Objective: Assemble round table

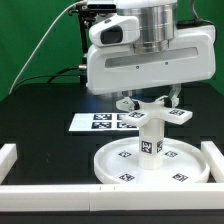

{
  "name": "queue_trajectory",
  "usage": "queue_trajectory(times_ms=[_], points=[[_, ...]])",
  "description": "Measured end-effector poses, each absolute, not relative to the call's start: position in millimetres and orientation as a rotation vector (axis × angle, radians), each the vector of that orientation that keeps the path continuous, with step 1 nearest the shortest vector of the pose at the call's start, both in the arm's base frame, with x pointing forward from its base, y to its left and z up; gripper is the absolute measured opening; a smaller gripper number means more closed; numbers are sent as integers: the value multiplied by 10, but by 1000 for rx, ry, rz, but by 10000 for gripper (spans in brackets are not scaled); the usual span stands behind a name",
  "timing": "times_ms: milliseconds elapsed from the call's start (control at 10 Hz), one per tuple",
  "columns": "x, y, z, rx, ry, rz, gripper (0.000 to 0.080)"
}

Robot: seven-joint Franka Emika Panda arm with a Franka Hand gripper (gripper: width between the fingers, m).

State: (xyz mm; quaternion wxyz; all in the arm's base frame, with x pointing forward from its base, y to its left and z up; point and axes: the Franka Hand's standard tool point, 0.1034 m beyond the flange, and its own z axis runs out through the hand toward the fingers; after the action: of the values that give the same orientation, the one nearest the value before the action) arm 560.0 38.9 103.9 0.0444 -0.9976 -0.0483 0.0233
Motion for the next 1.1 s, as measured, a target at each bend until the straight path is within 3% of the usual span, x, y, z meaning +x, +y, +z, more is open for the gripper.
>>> queue_trajectory(times_ms=[400,800,1100], points=[[5611,382,1037,-3056,-81,34,436],[5620,386,1033,-2871,869,-116,438],[5610,367,1035,-2741,1135,-117,439]])
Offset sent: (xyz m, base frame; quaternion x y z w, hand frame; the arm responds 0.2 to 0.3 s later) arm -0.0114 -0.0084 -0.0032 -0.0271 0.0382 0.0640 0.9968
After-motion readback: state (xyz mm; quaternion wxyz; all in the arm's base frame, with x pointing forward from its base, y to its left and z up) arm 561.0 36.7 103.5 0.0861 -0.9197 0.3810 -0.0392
